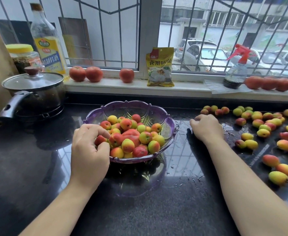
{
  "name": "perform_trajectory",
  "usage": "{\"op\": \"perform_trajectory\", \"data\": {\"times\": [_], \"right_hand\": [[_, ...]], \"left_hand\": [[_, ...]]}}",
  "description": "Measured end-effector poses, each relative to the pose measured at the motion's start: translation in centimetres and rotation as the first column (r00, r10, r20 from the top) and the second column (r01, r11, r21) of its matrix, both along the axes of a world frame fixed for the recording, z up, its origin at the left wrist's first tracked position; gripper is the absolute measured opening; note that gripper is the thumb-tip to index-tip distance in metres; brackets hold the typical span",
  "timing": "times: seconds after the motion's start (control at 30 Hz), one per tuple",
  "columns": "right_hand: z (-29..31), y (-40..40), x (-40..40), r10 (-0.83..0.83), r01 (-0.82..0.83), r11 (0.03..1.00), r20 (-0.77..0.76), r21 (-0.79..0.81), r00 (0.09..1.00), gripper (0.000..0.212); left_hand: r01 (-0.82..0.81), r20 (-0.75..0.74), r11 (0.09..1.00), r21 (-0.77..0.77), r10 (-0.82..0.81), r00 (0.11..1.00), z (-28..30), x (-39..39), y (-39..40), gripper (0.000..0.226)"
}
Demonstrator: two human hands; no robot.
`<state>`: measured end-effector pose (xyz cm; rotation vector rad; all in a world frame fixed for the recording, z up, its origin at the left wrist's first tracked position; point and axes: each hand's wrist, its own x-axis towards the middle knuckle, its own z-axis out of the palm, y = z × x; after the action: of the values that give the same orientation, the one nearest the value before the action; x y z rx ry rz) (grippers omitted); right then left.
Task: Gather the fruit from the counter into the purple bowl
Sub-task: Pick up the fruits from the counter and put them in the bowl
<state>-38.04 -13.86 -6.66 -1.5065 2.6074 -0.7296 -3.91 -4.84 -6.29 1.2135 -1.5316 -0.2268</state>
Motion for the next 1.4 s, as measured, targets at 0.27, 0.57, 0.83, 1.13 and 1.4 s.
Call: {"op": "perform_trajectory", "data": {"times": [0.27, 0.57, 0.83, 1.13, 1.4], "right_hand": [[7.8, 1.0, 4.9, 0.331, -0.283, 0.92, 0.154, -0.272, 0.931, 0.04], [8.2, 3.0, 11.4, 0.687, -0.691, 0.723, 0.086, 0.014, 0.721, 0.024], [8.8, 2.7, 10.8, 0.667, -0.643, 0.738, 0.083, -0.203, 0.74, 0.017], [1.9, -0.7, 1.5, 0.115, -0.074, 0.945, 0.113, -0.319, 0.987, 0.032], [-1.2, -2.4, -0.8, 0.073, -0.07, 0.991, -0.025, 0.112, 0.997, 0.064]], "left_hand": [[-0.003, 0.001, 1.0, 0.005, 0.003, 1.0, -0.1, 0.0, 0.0, 0.021], [0.0, -0.001, 1.0, 0.011, 0.0, 1.0, -0.1, 0.1, 0.0, 0.02], [0.002, -0.006, 1.0, 0.009, -0.002, 1.0, -0.2, 0.2, -0.1, 0.021], [-0.002, -0.009, 1.0, 0.004, 0.002, 1.0, -0.2, 0.2, -0.1, 0.023], [0.001, -0.015, 1.0, -0.005, -0.001, 1.0, -0.2, 0.1, -0.1, 0.024]]}}
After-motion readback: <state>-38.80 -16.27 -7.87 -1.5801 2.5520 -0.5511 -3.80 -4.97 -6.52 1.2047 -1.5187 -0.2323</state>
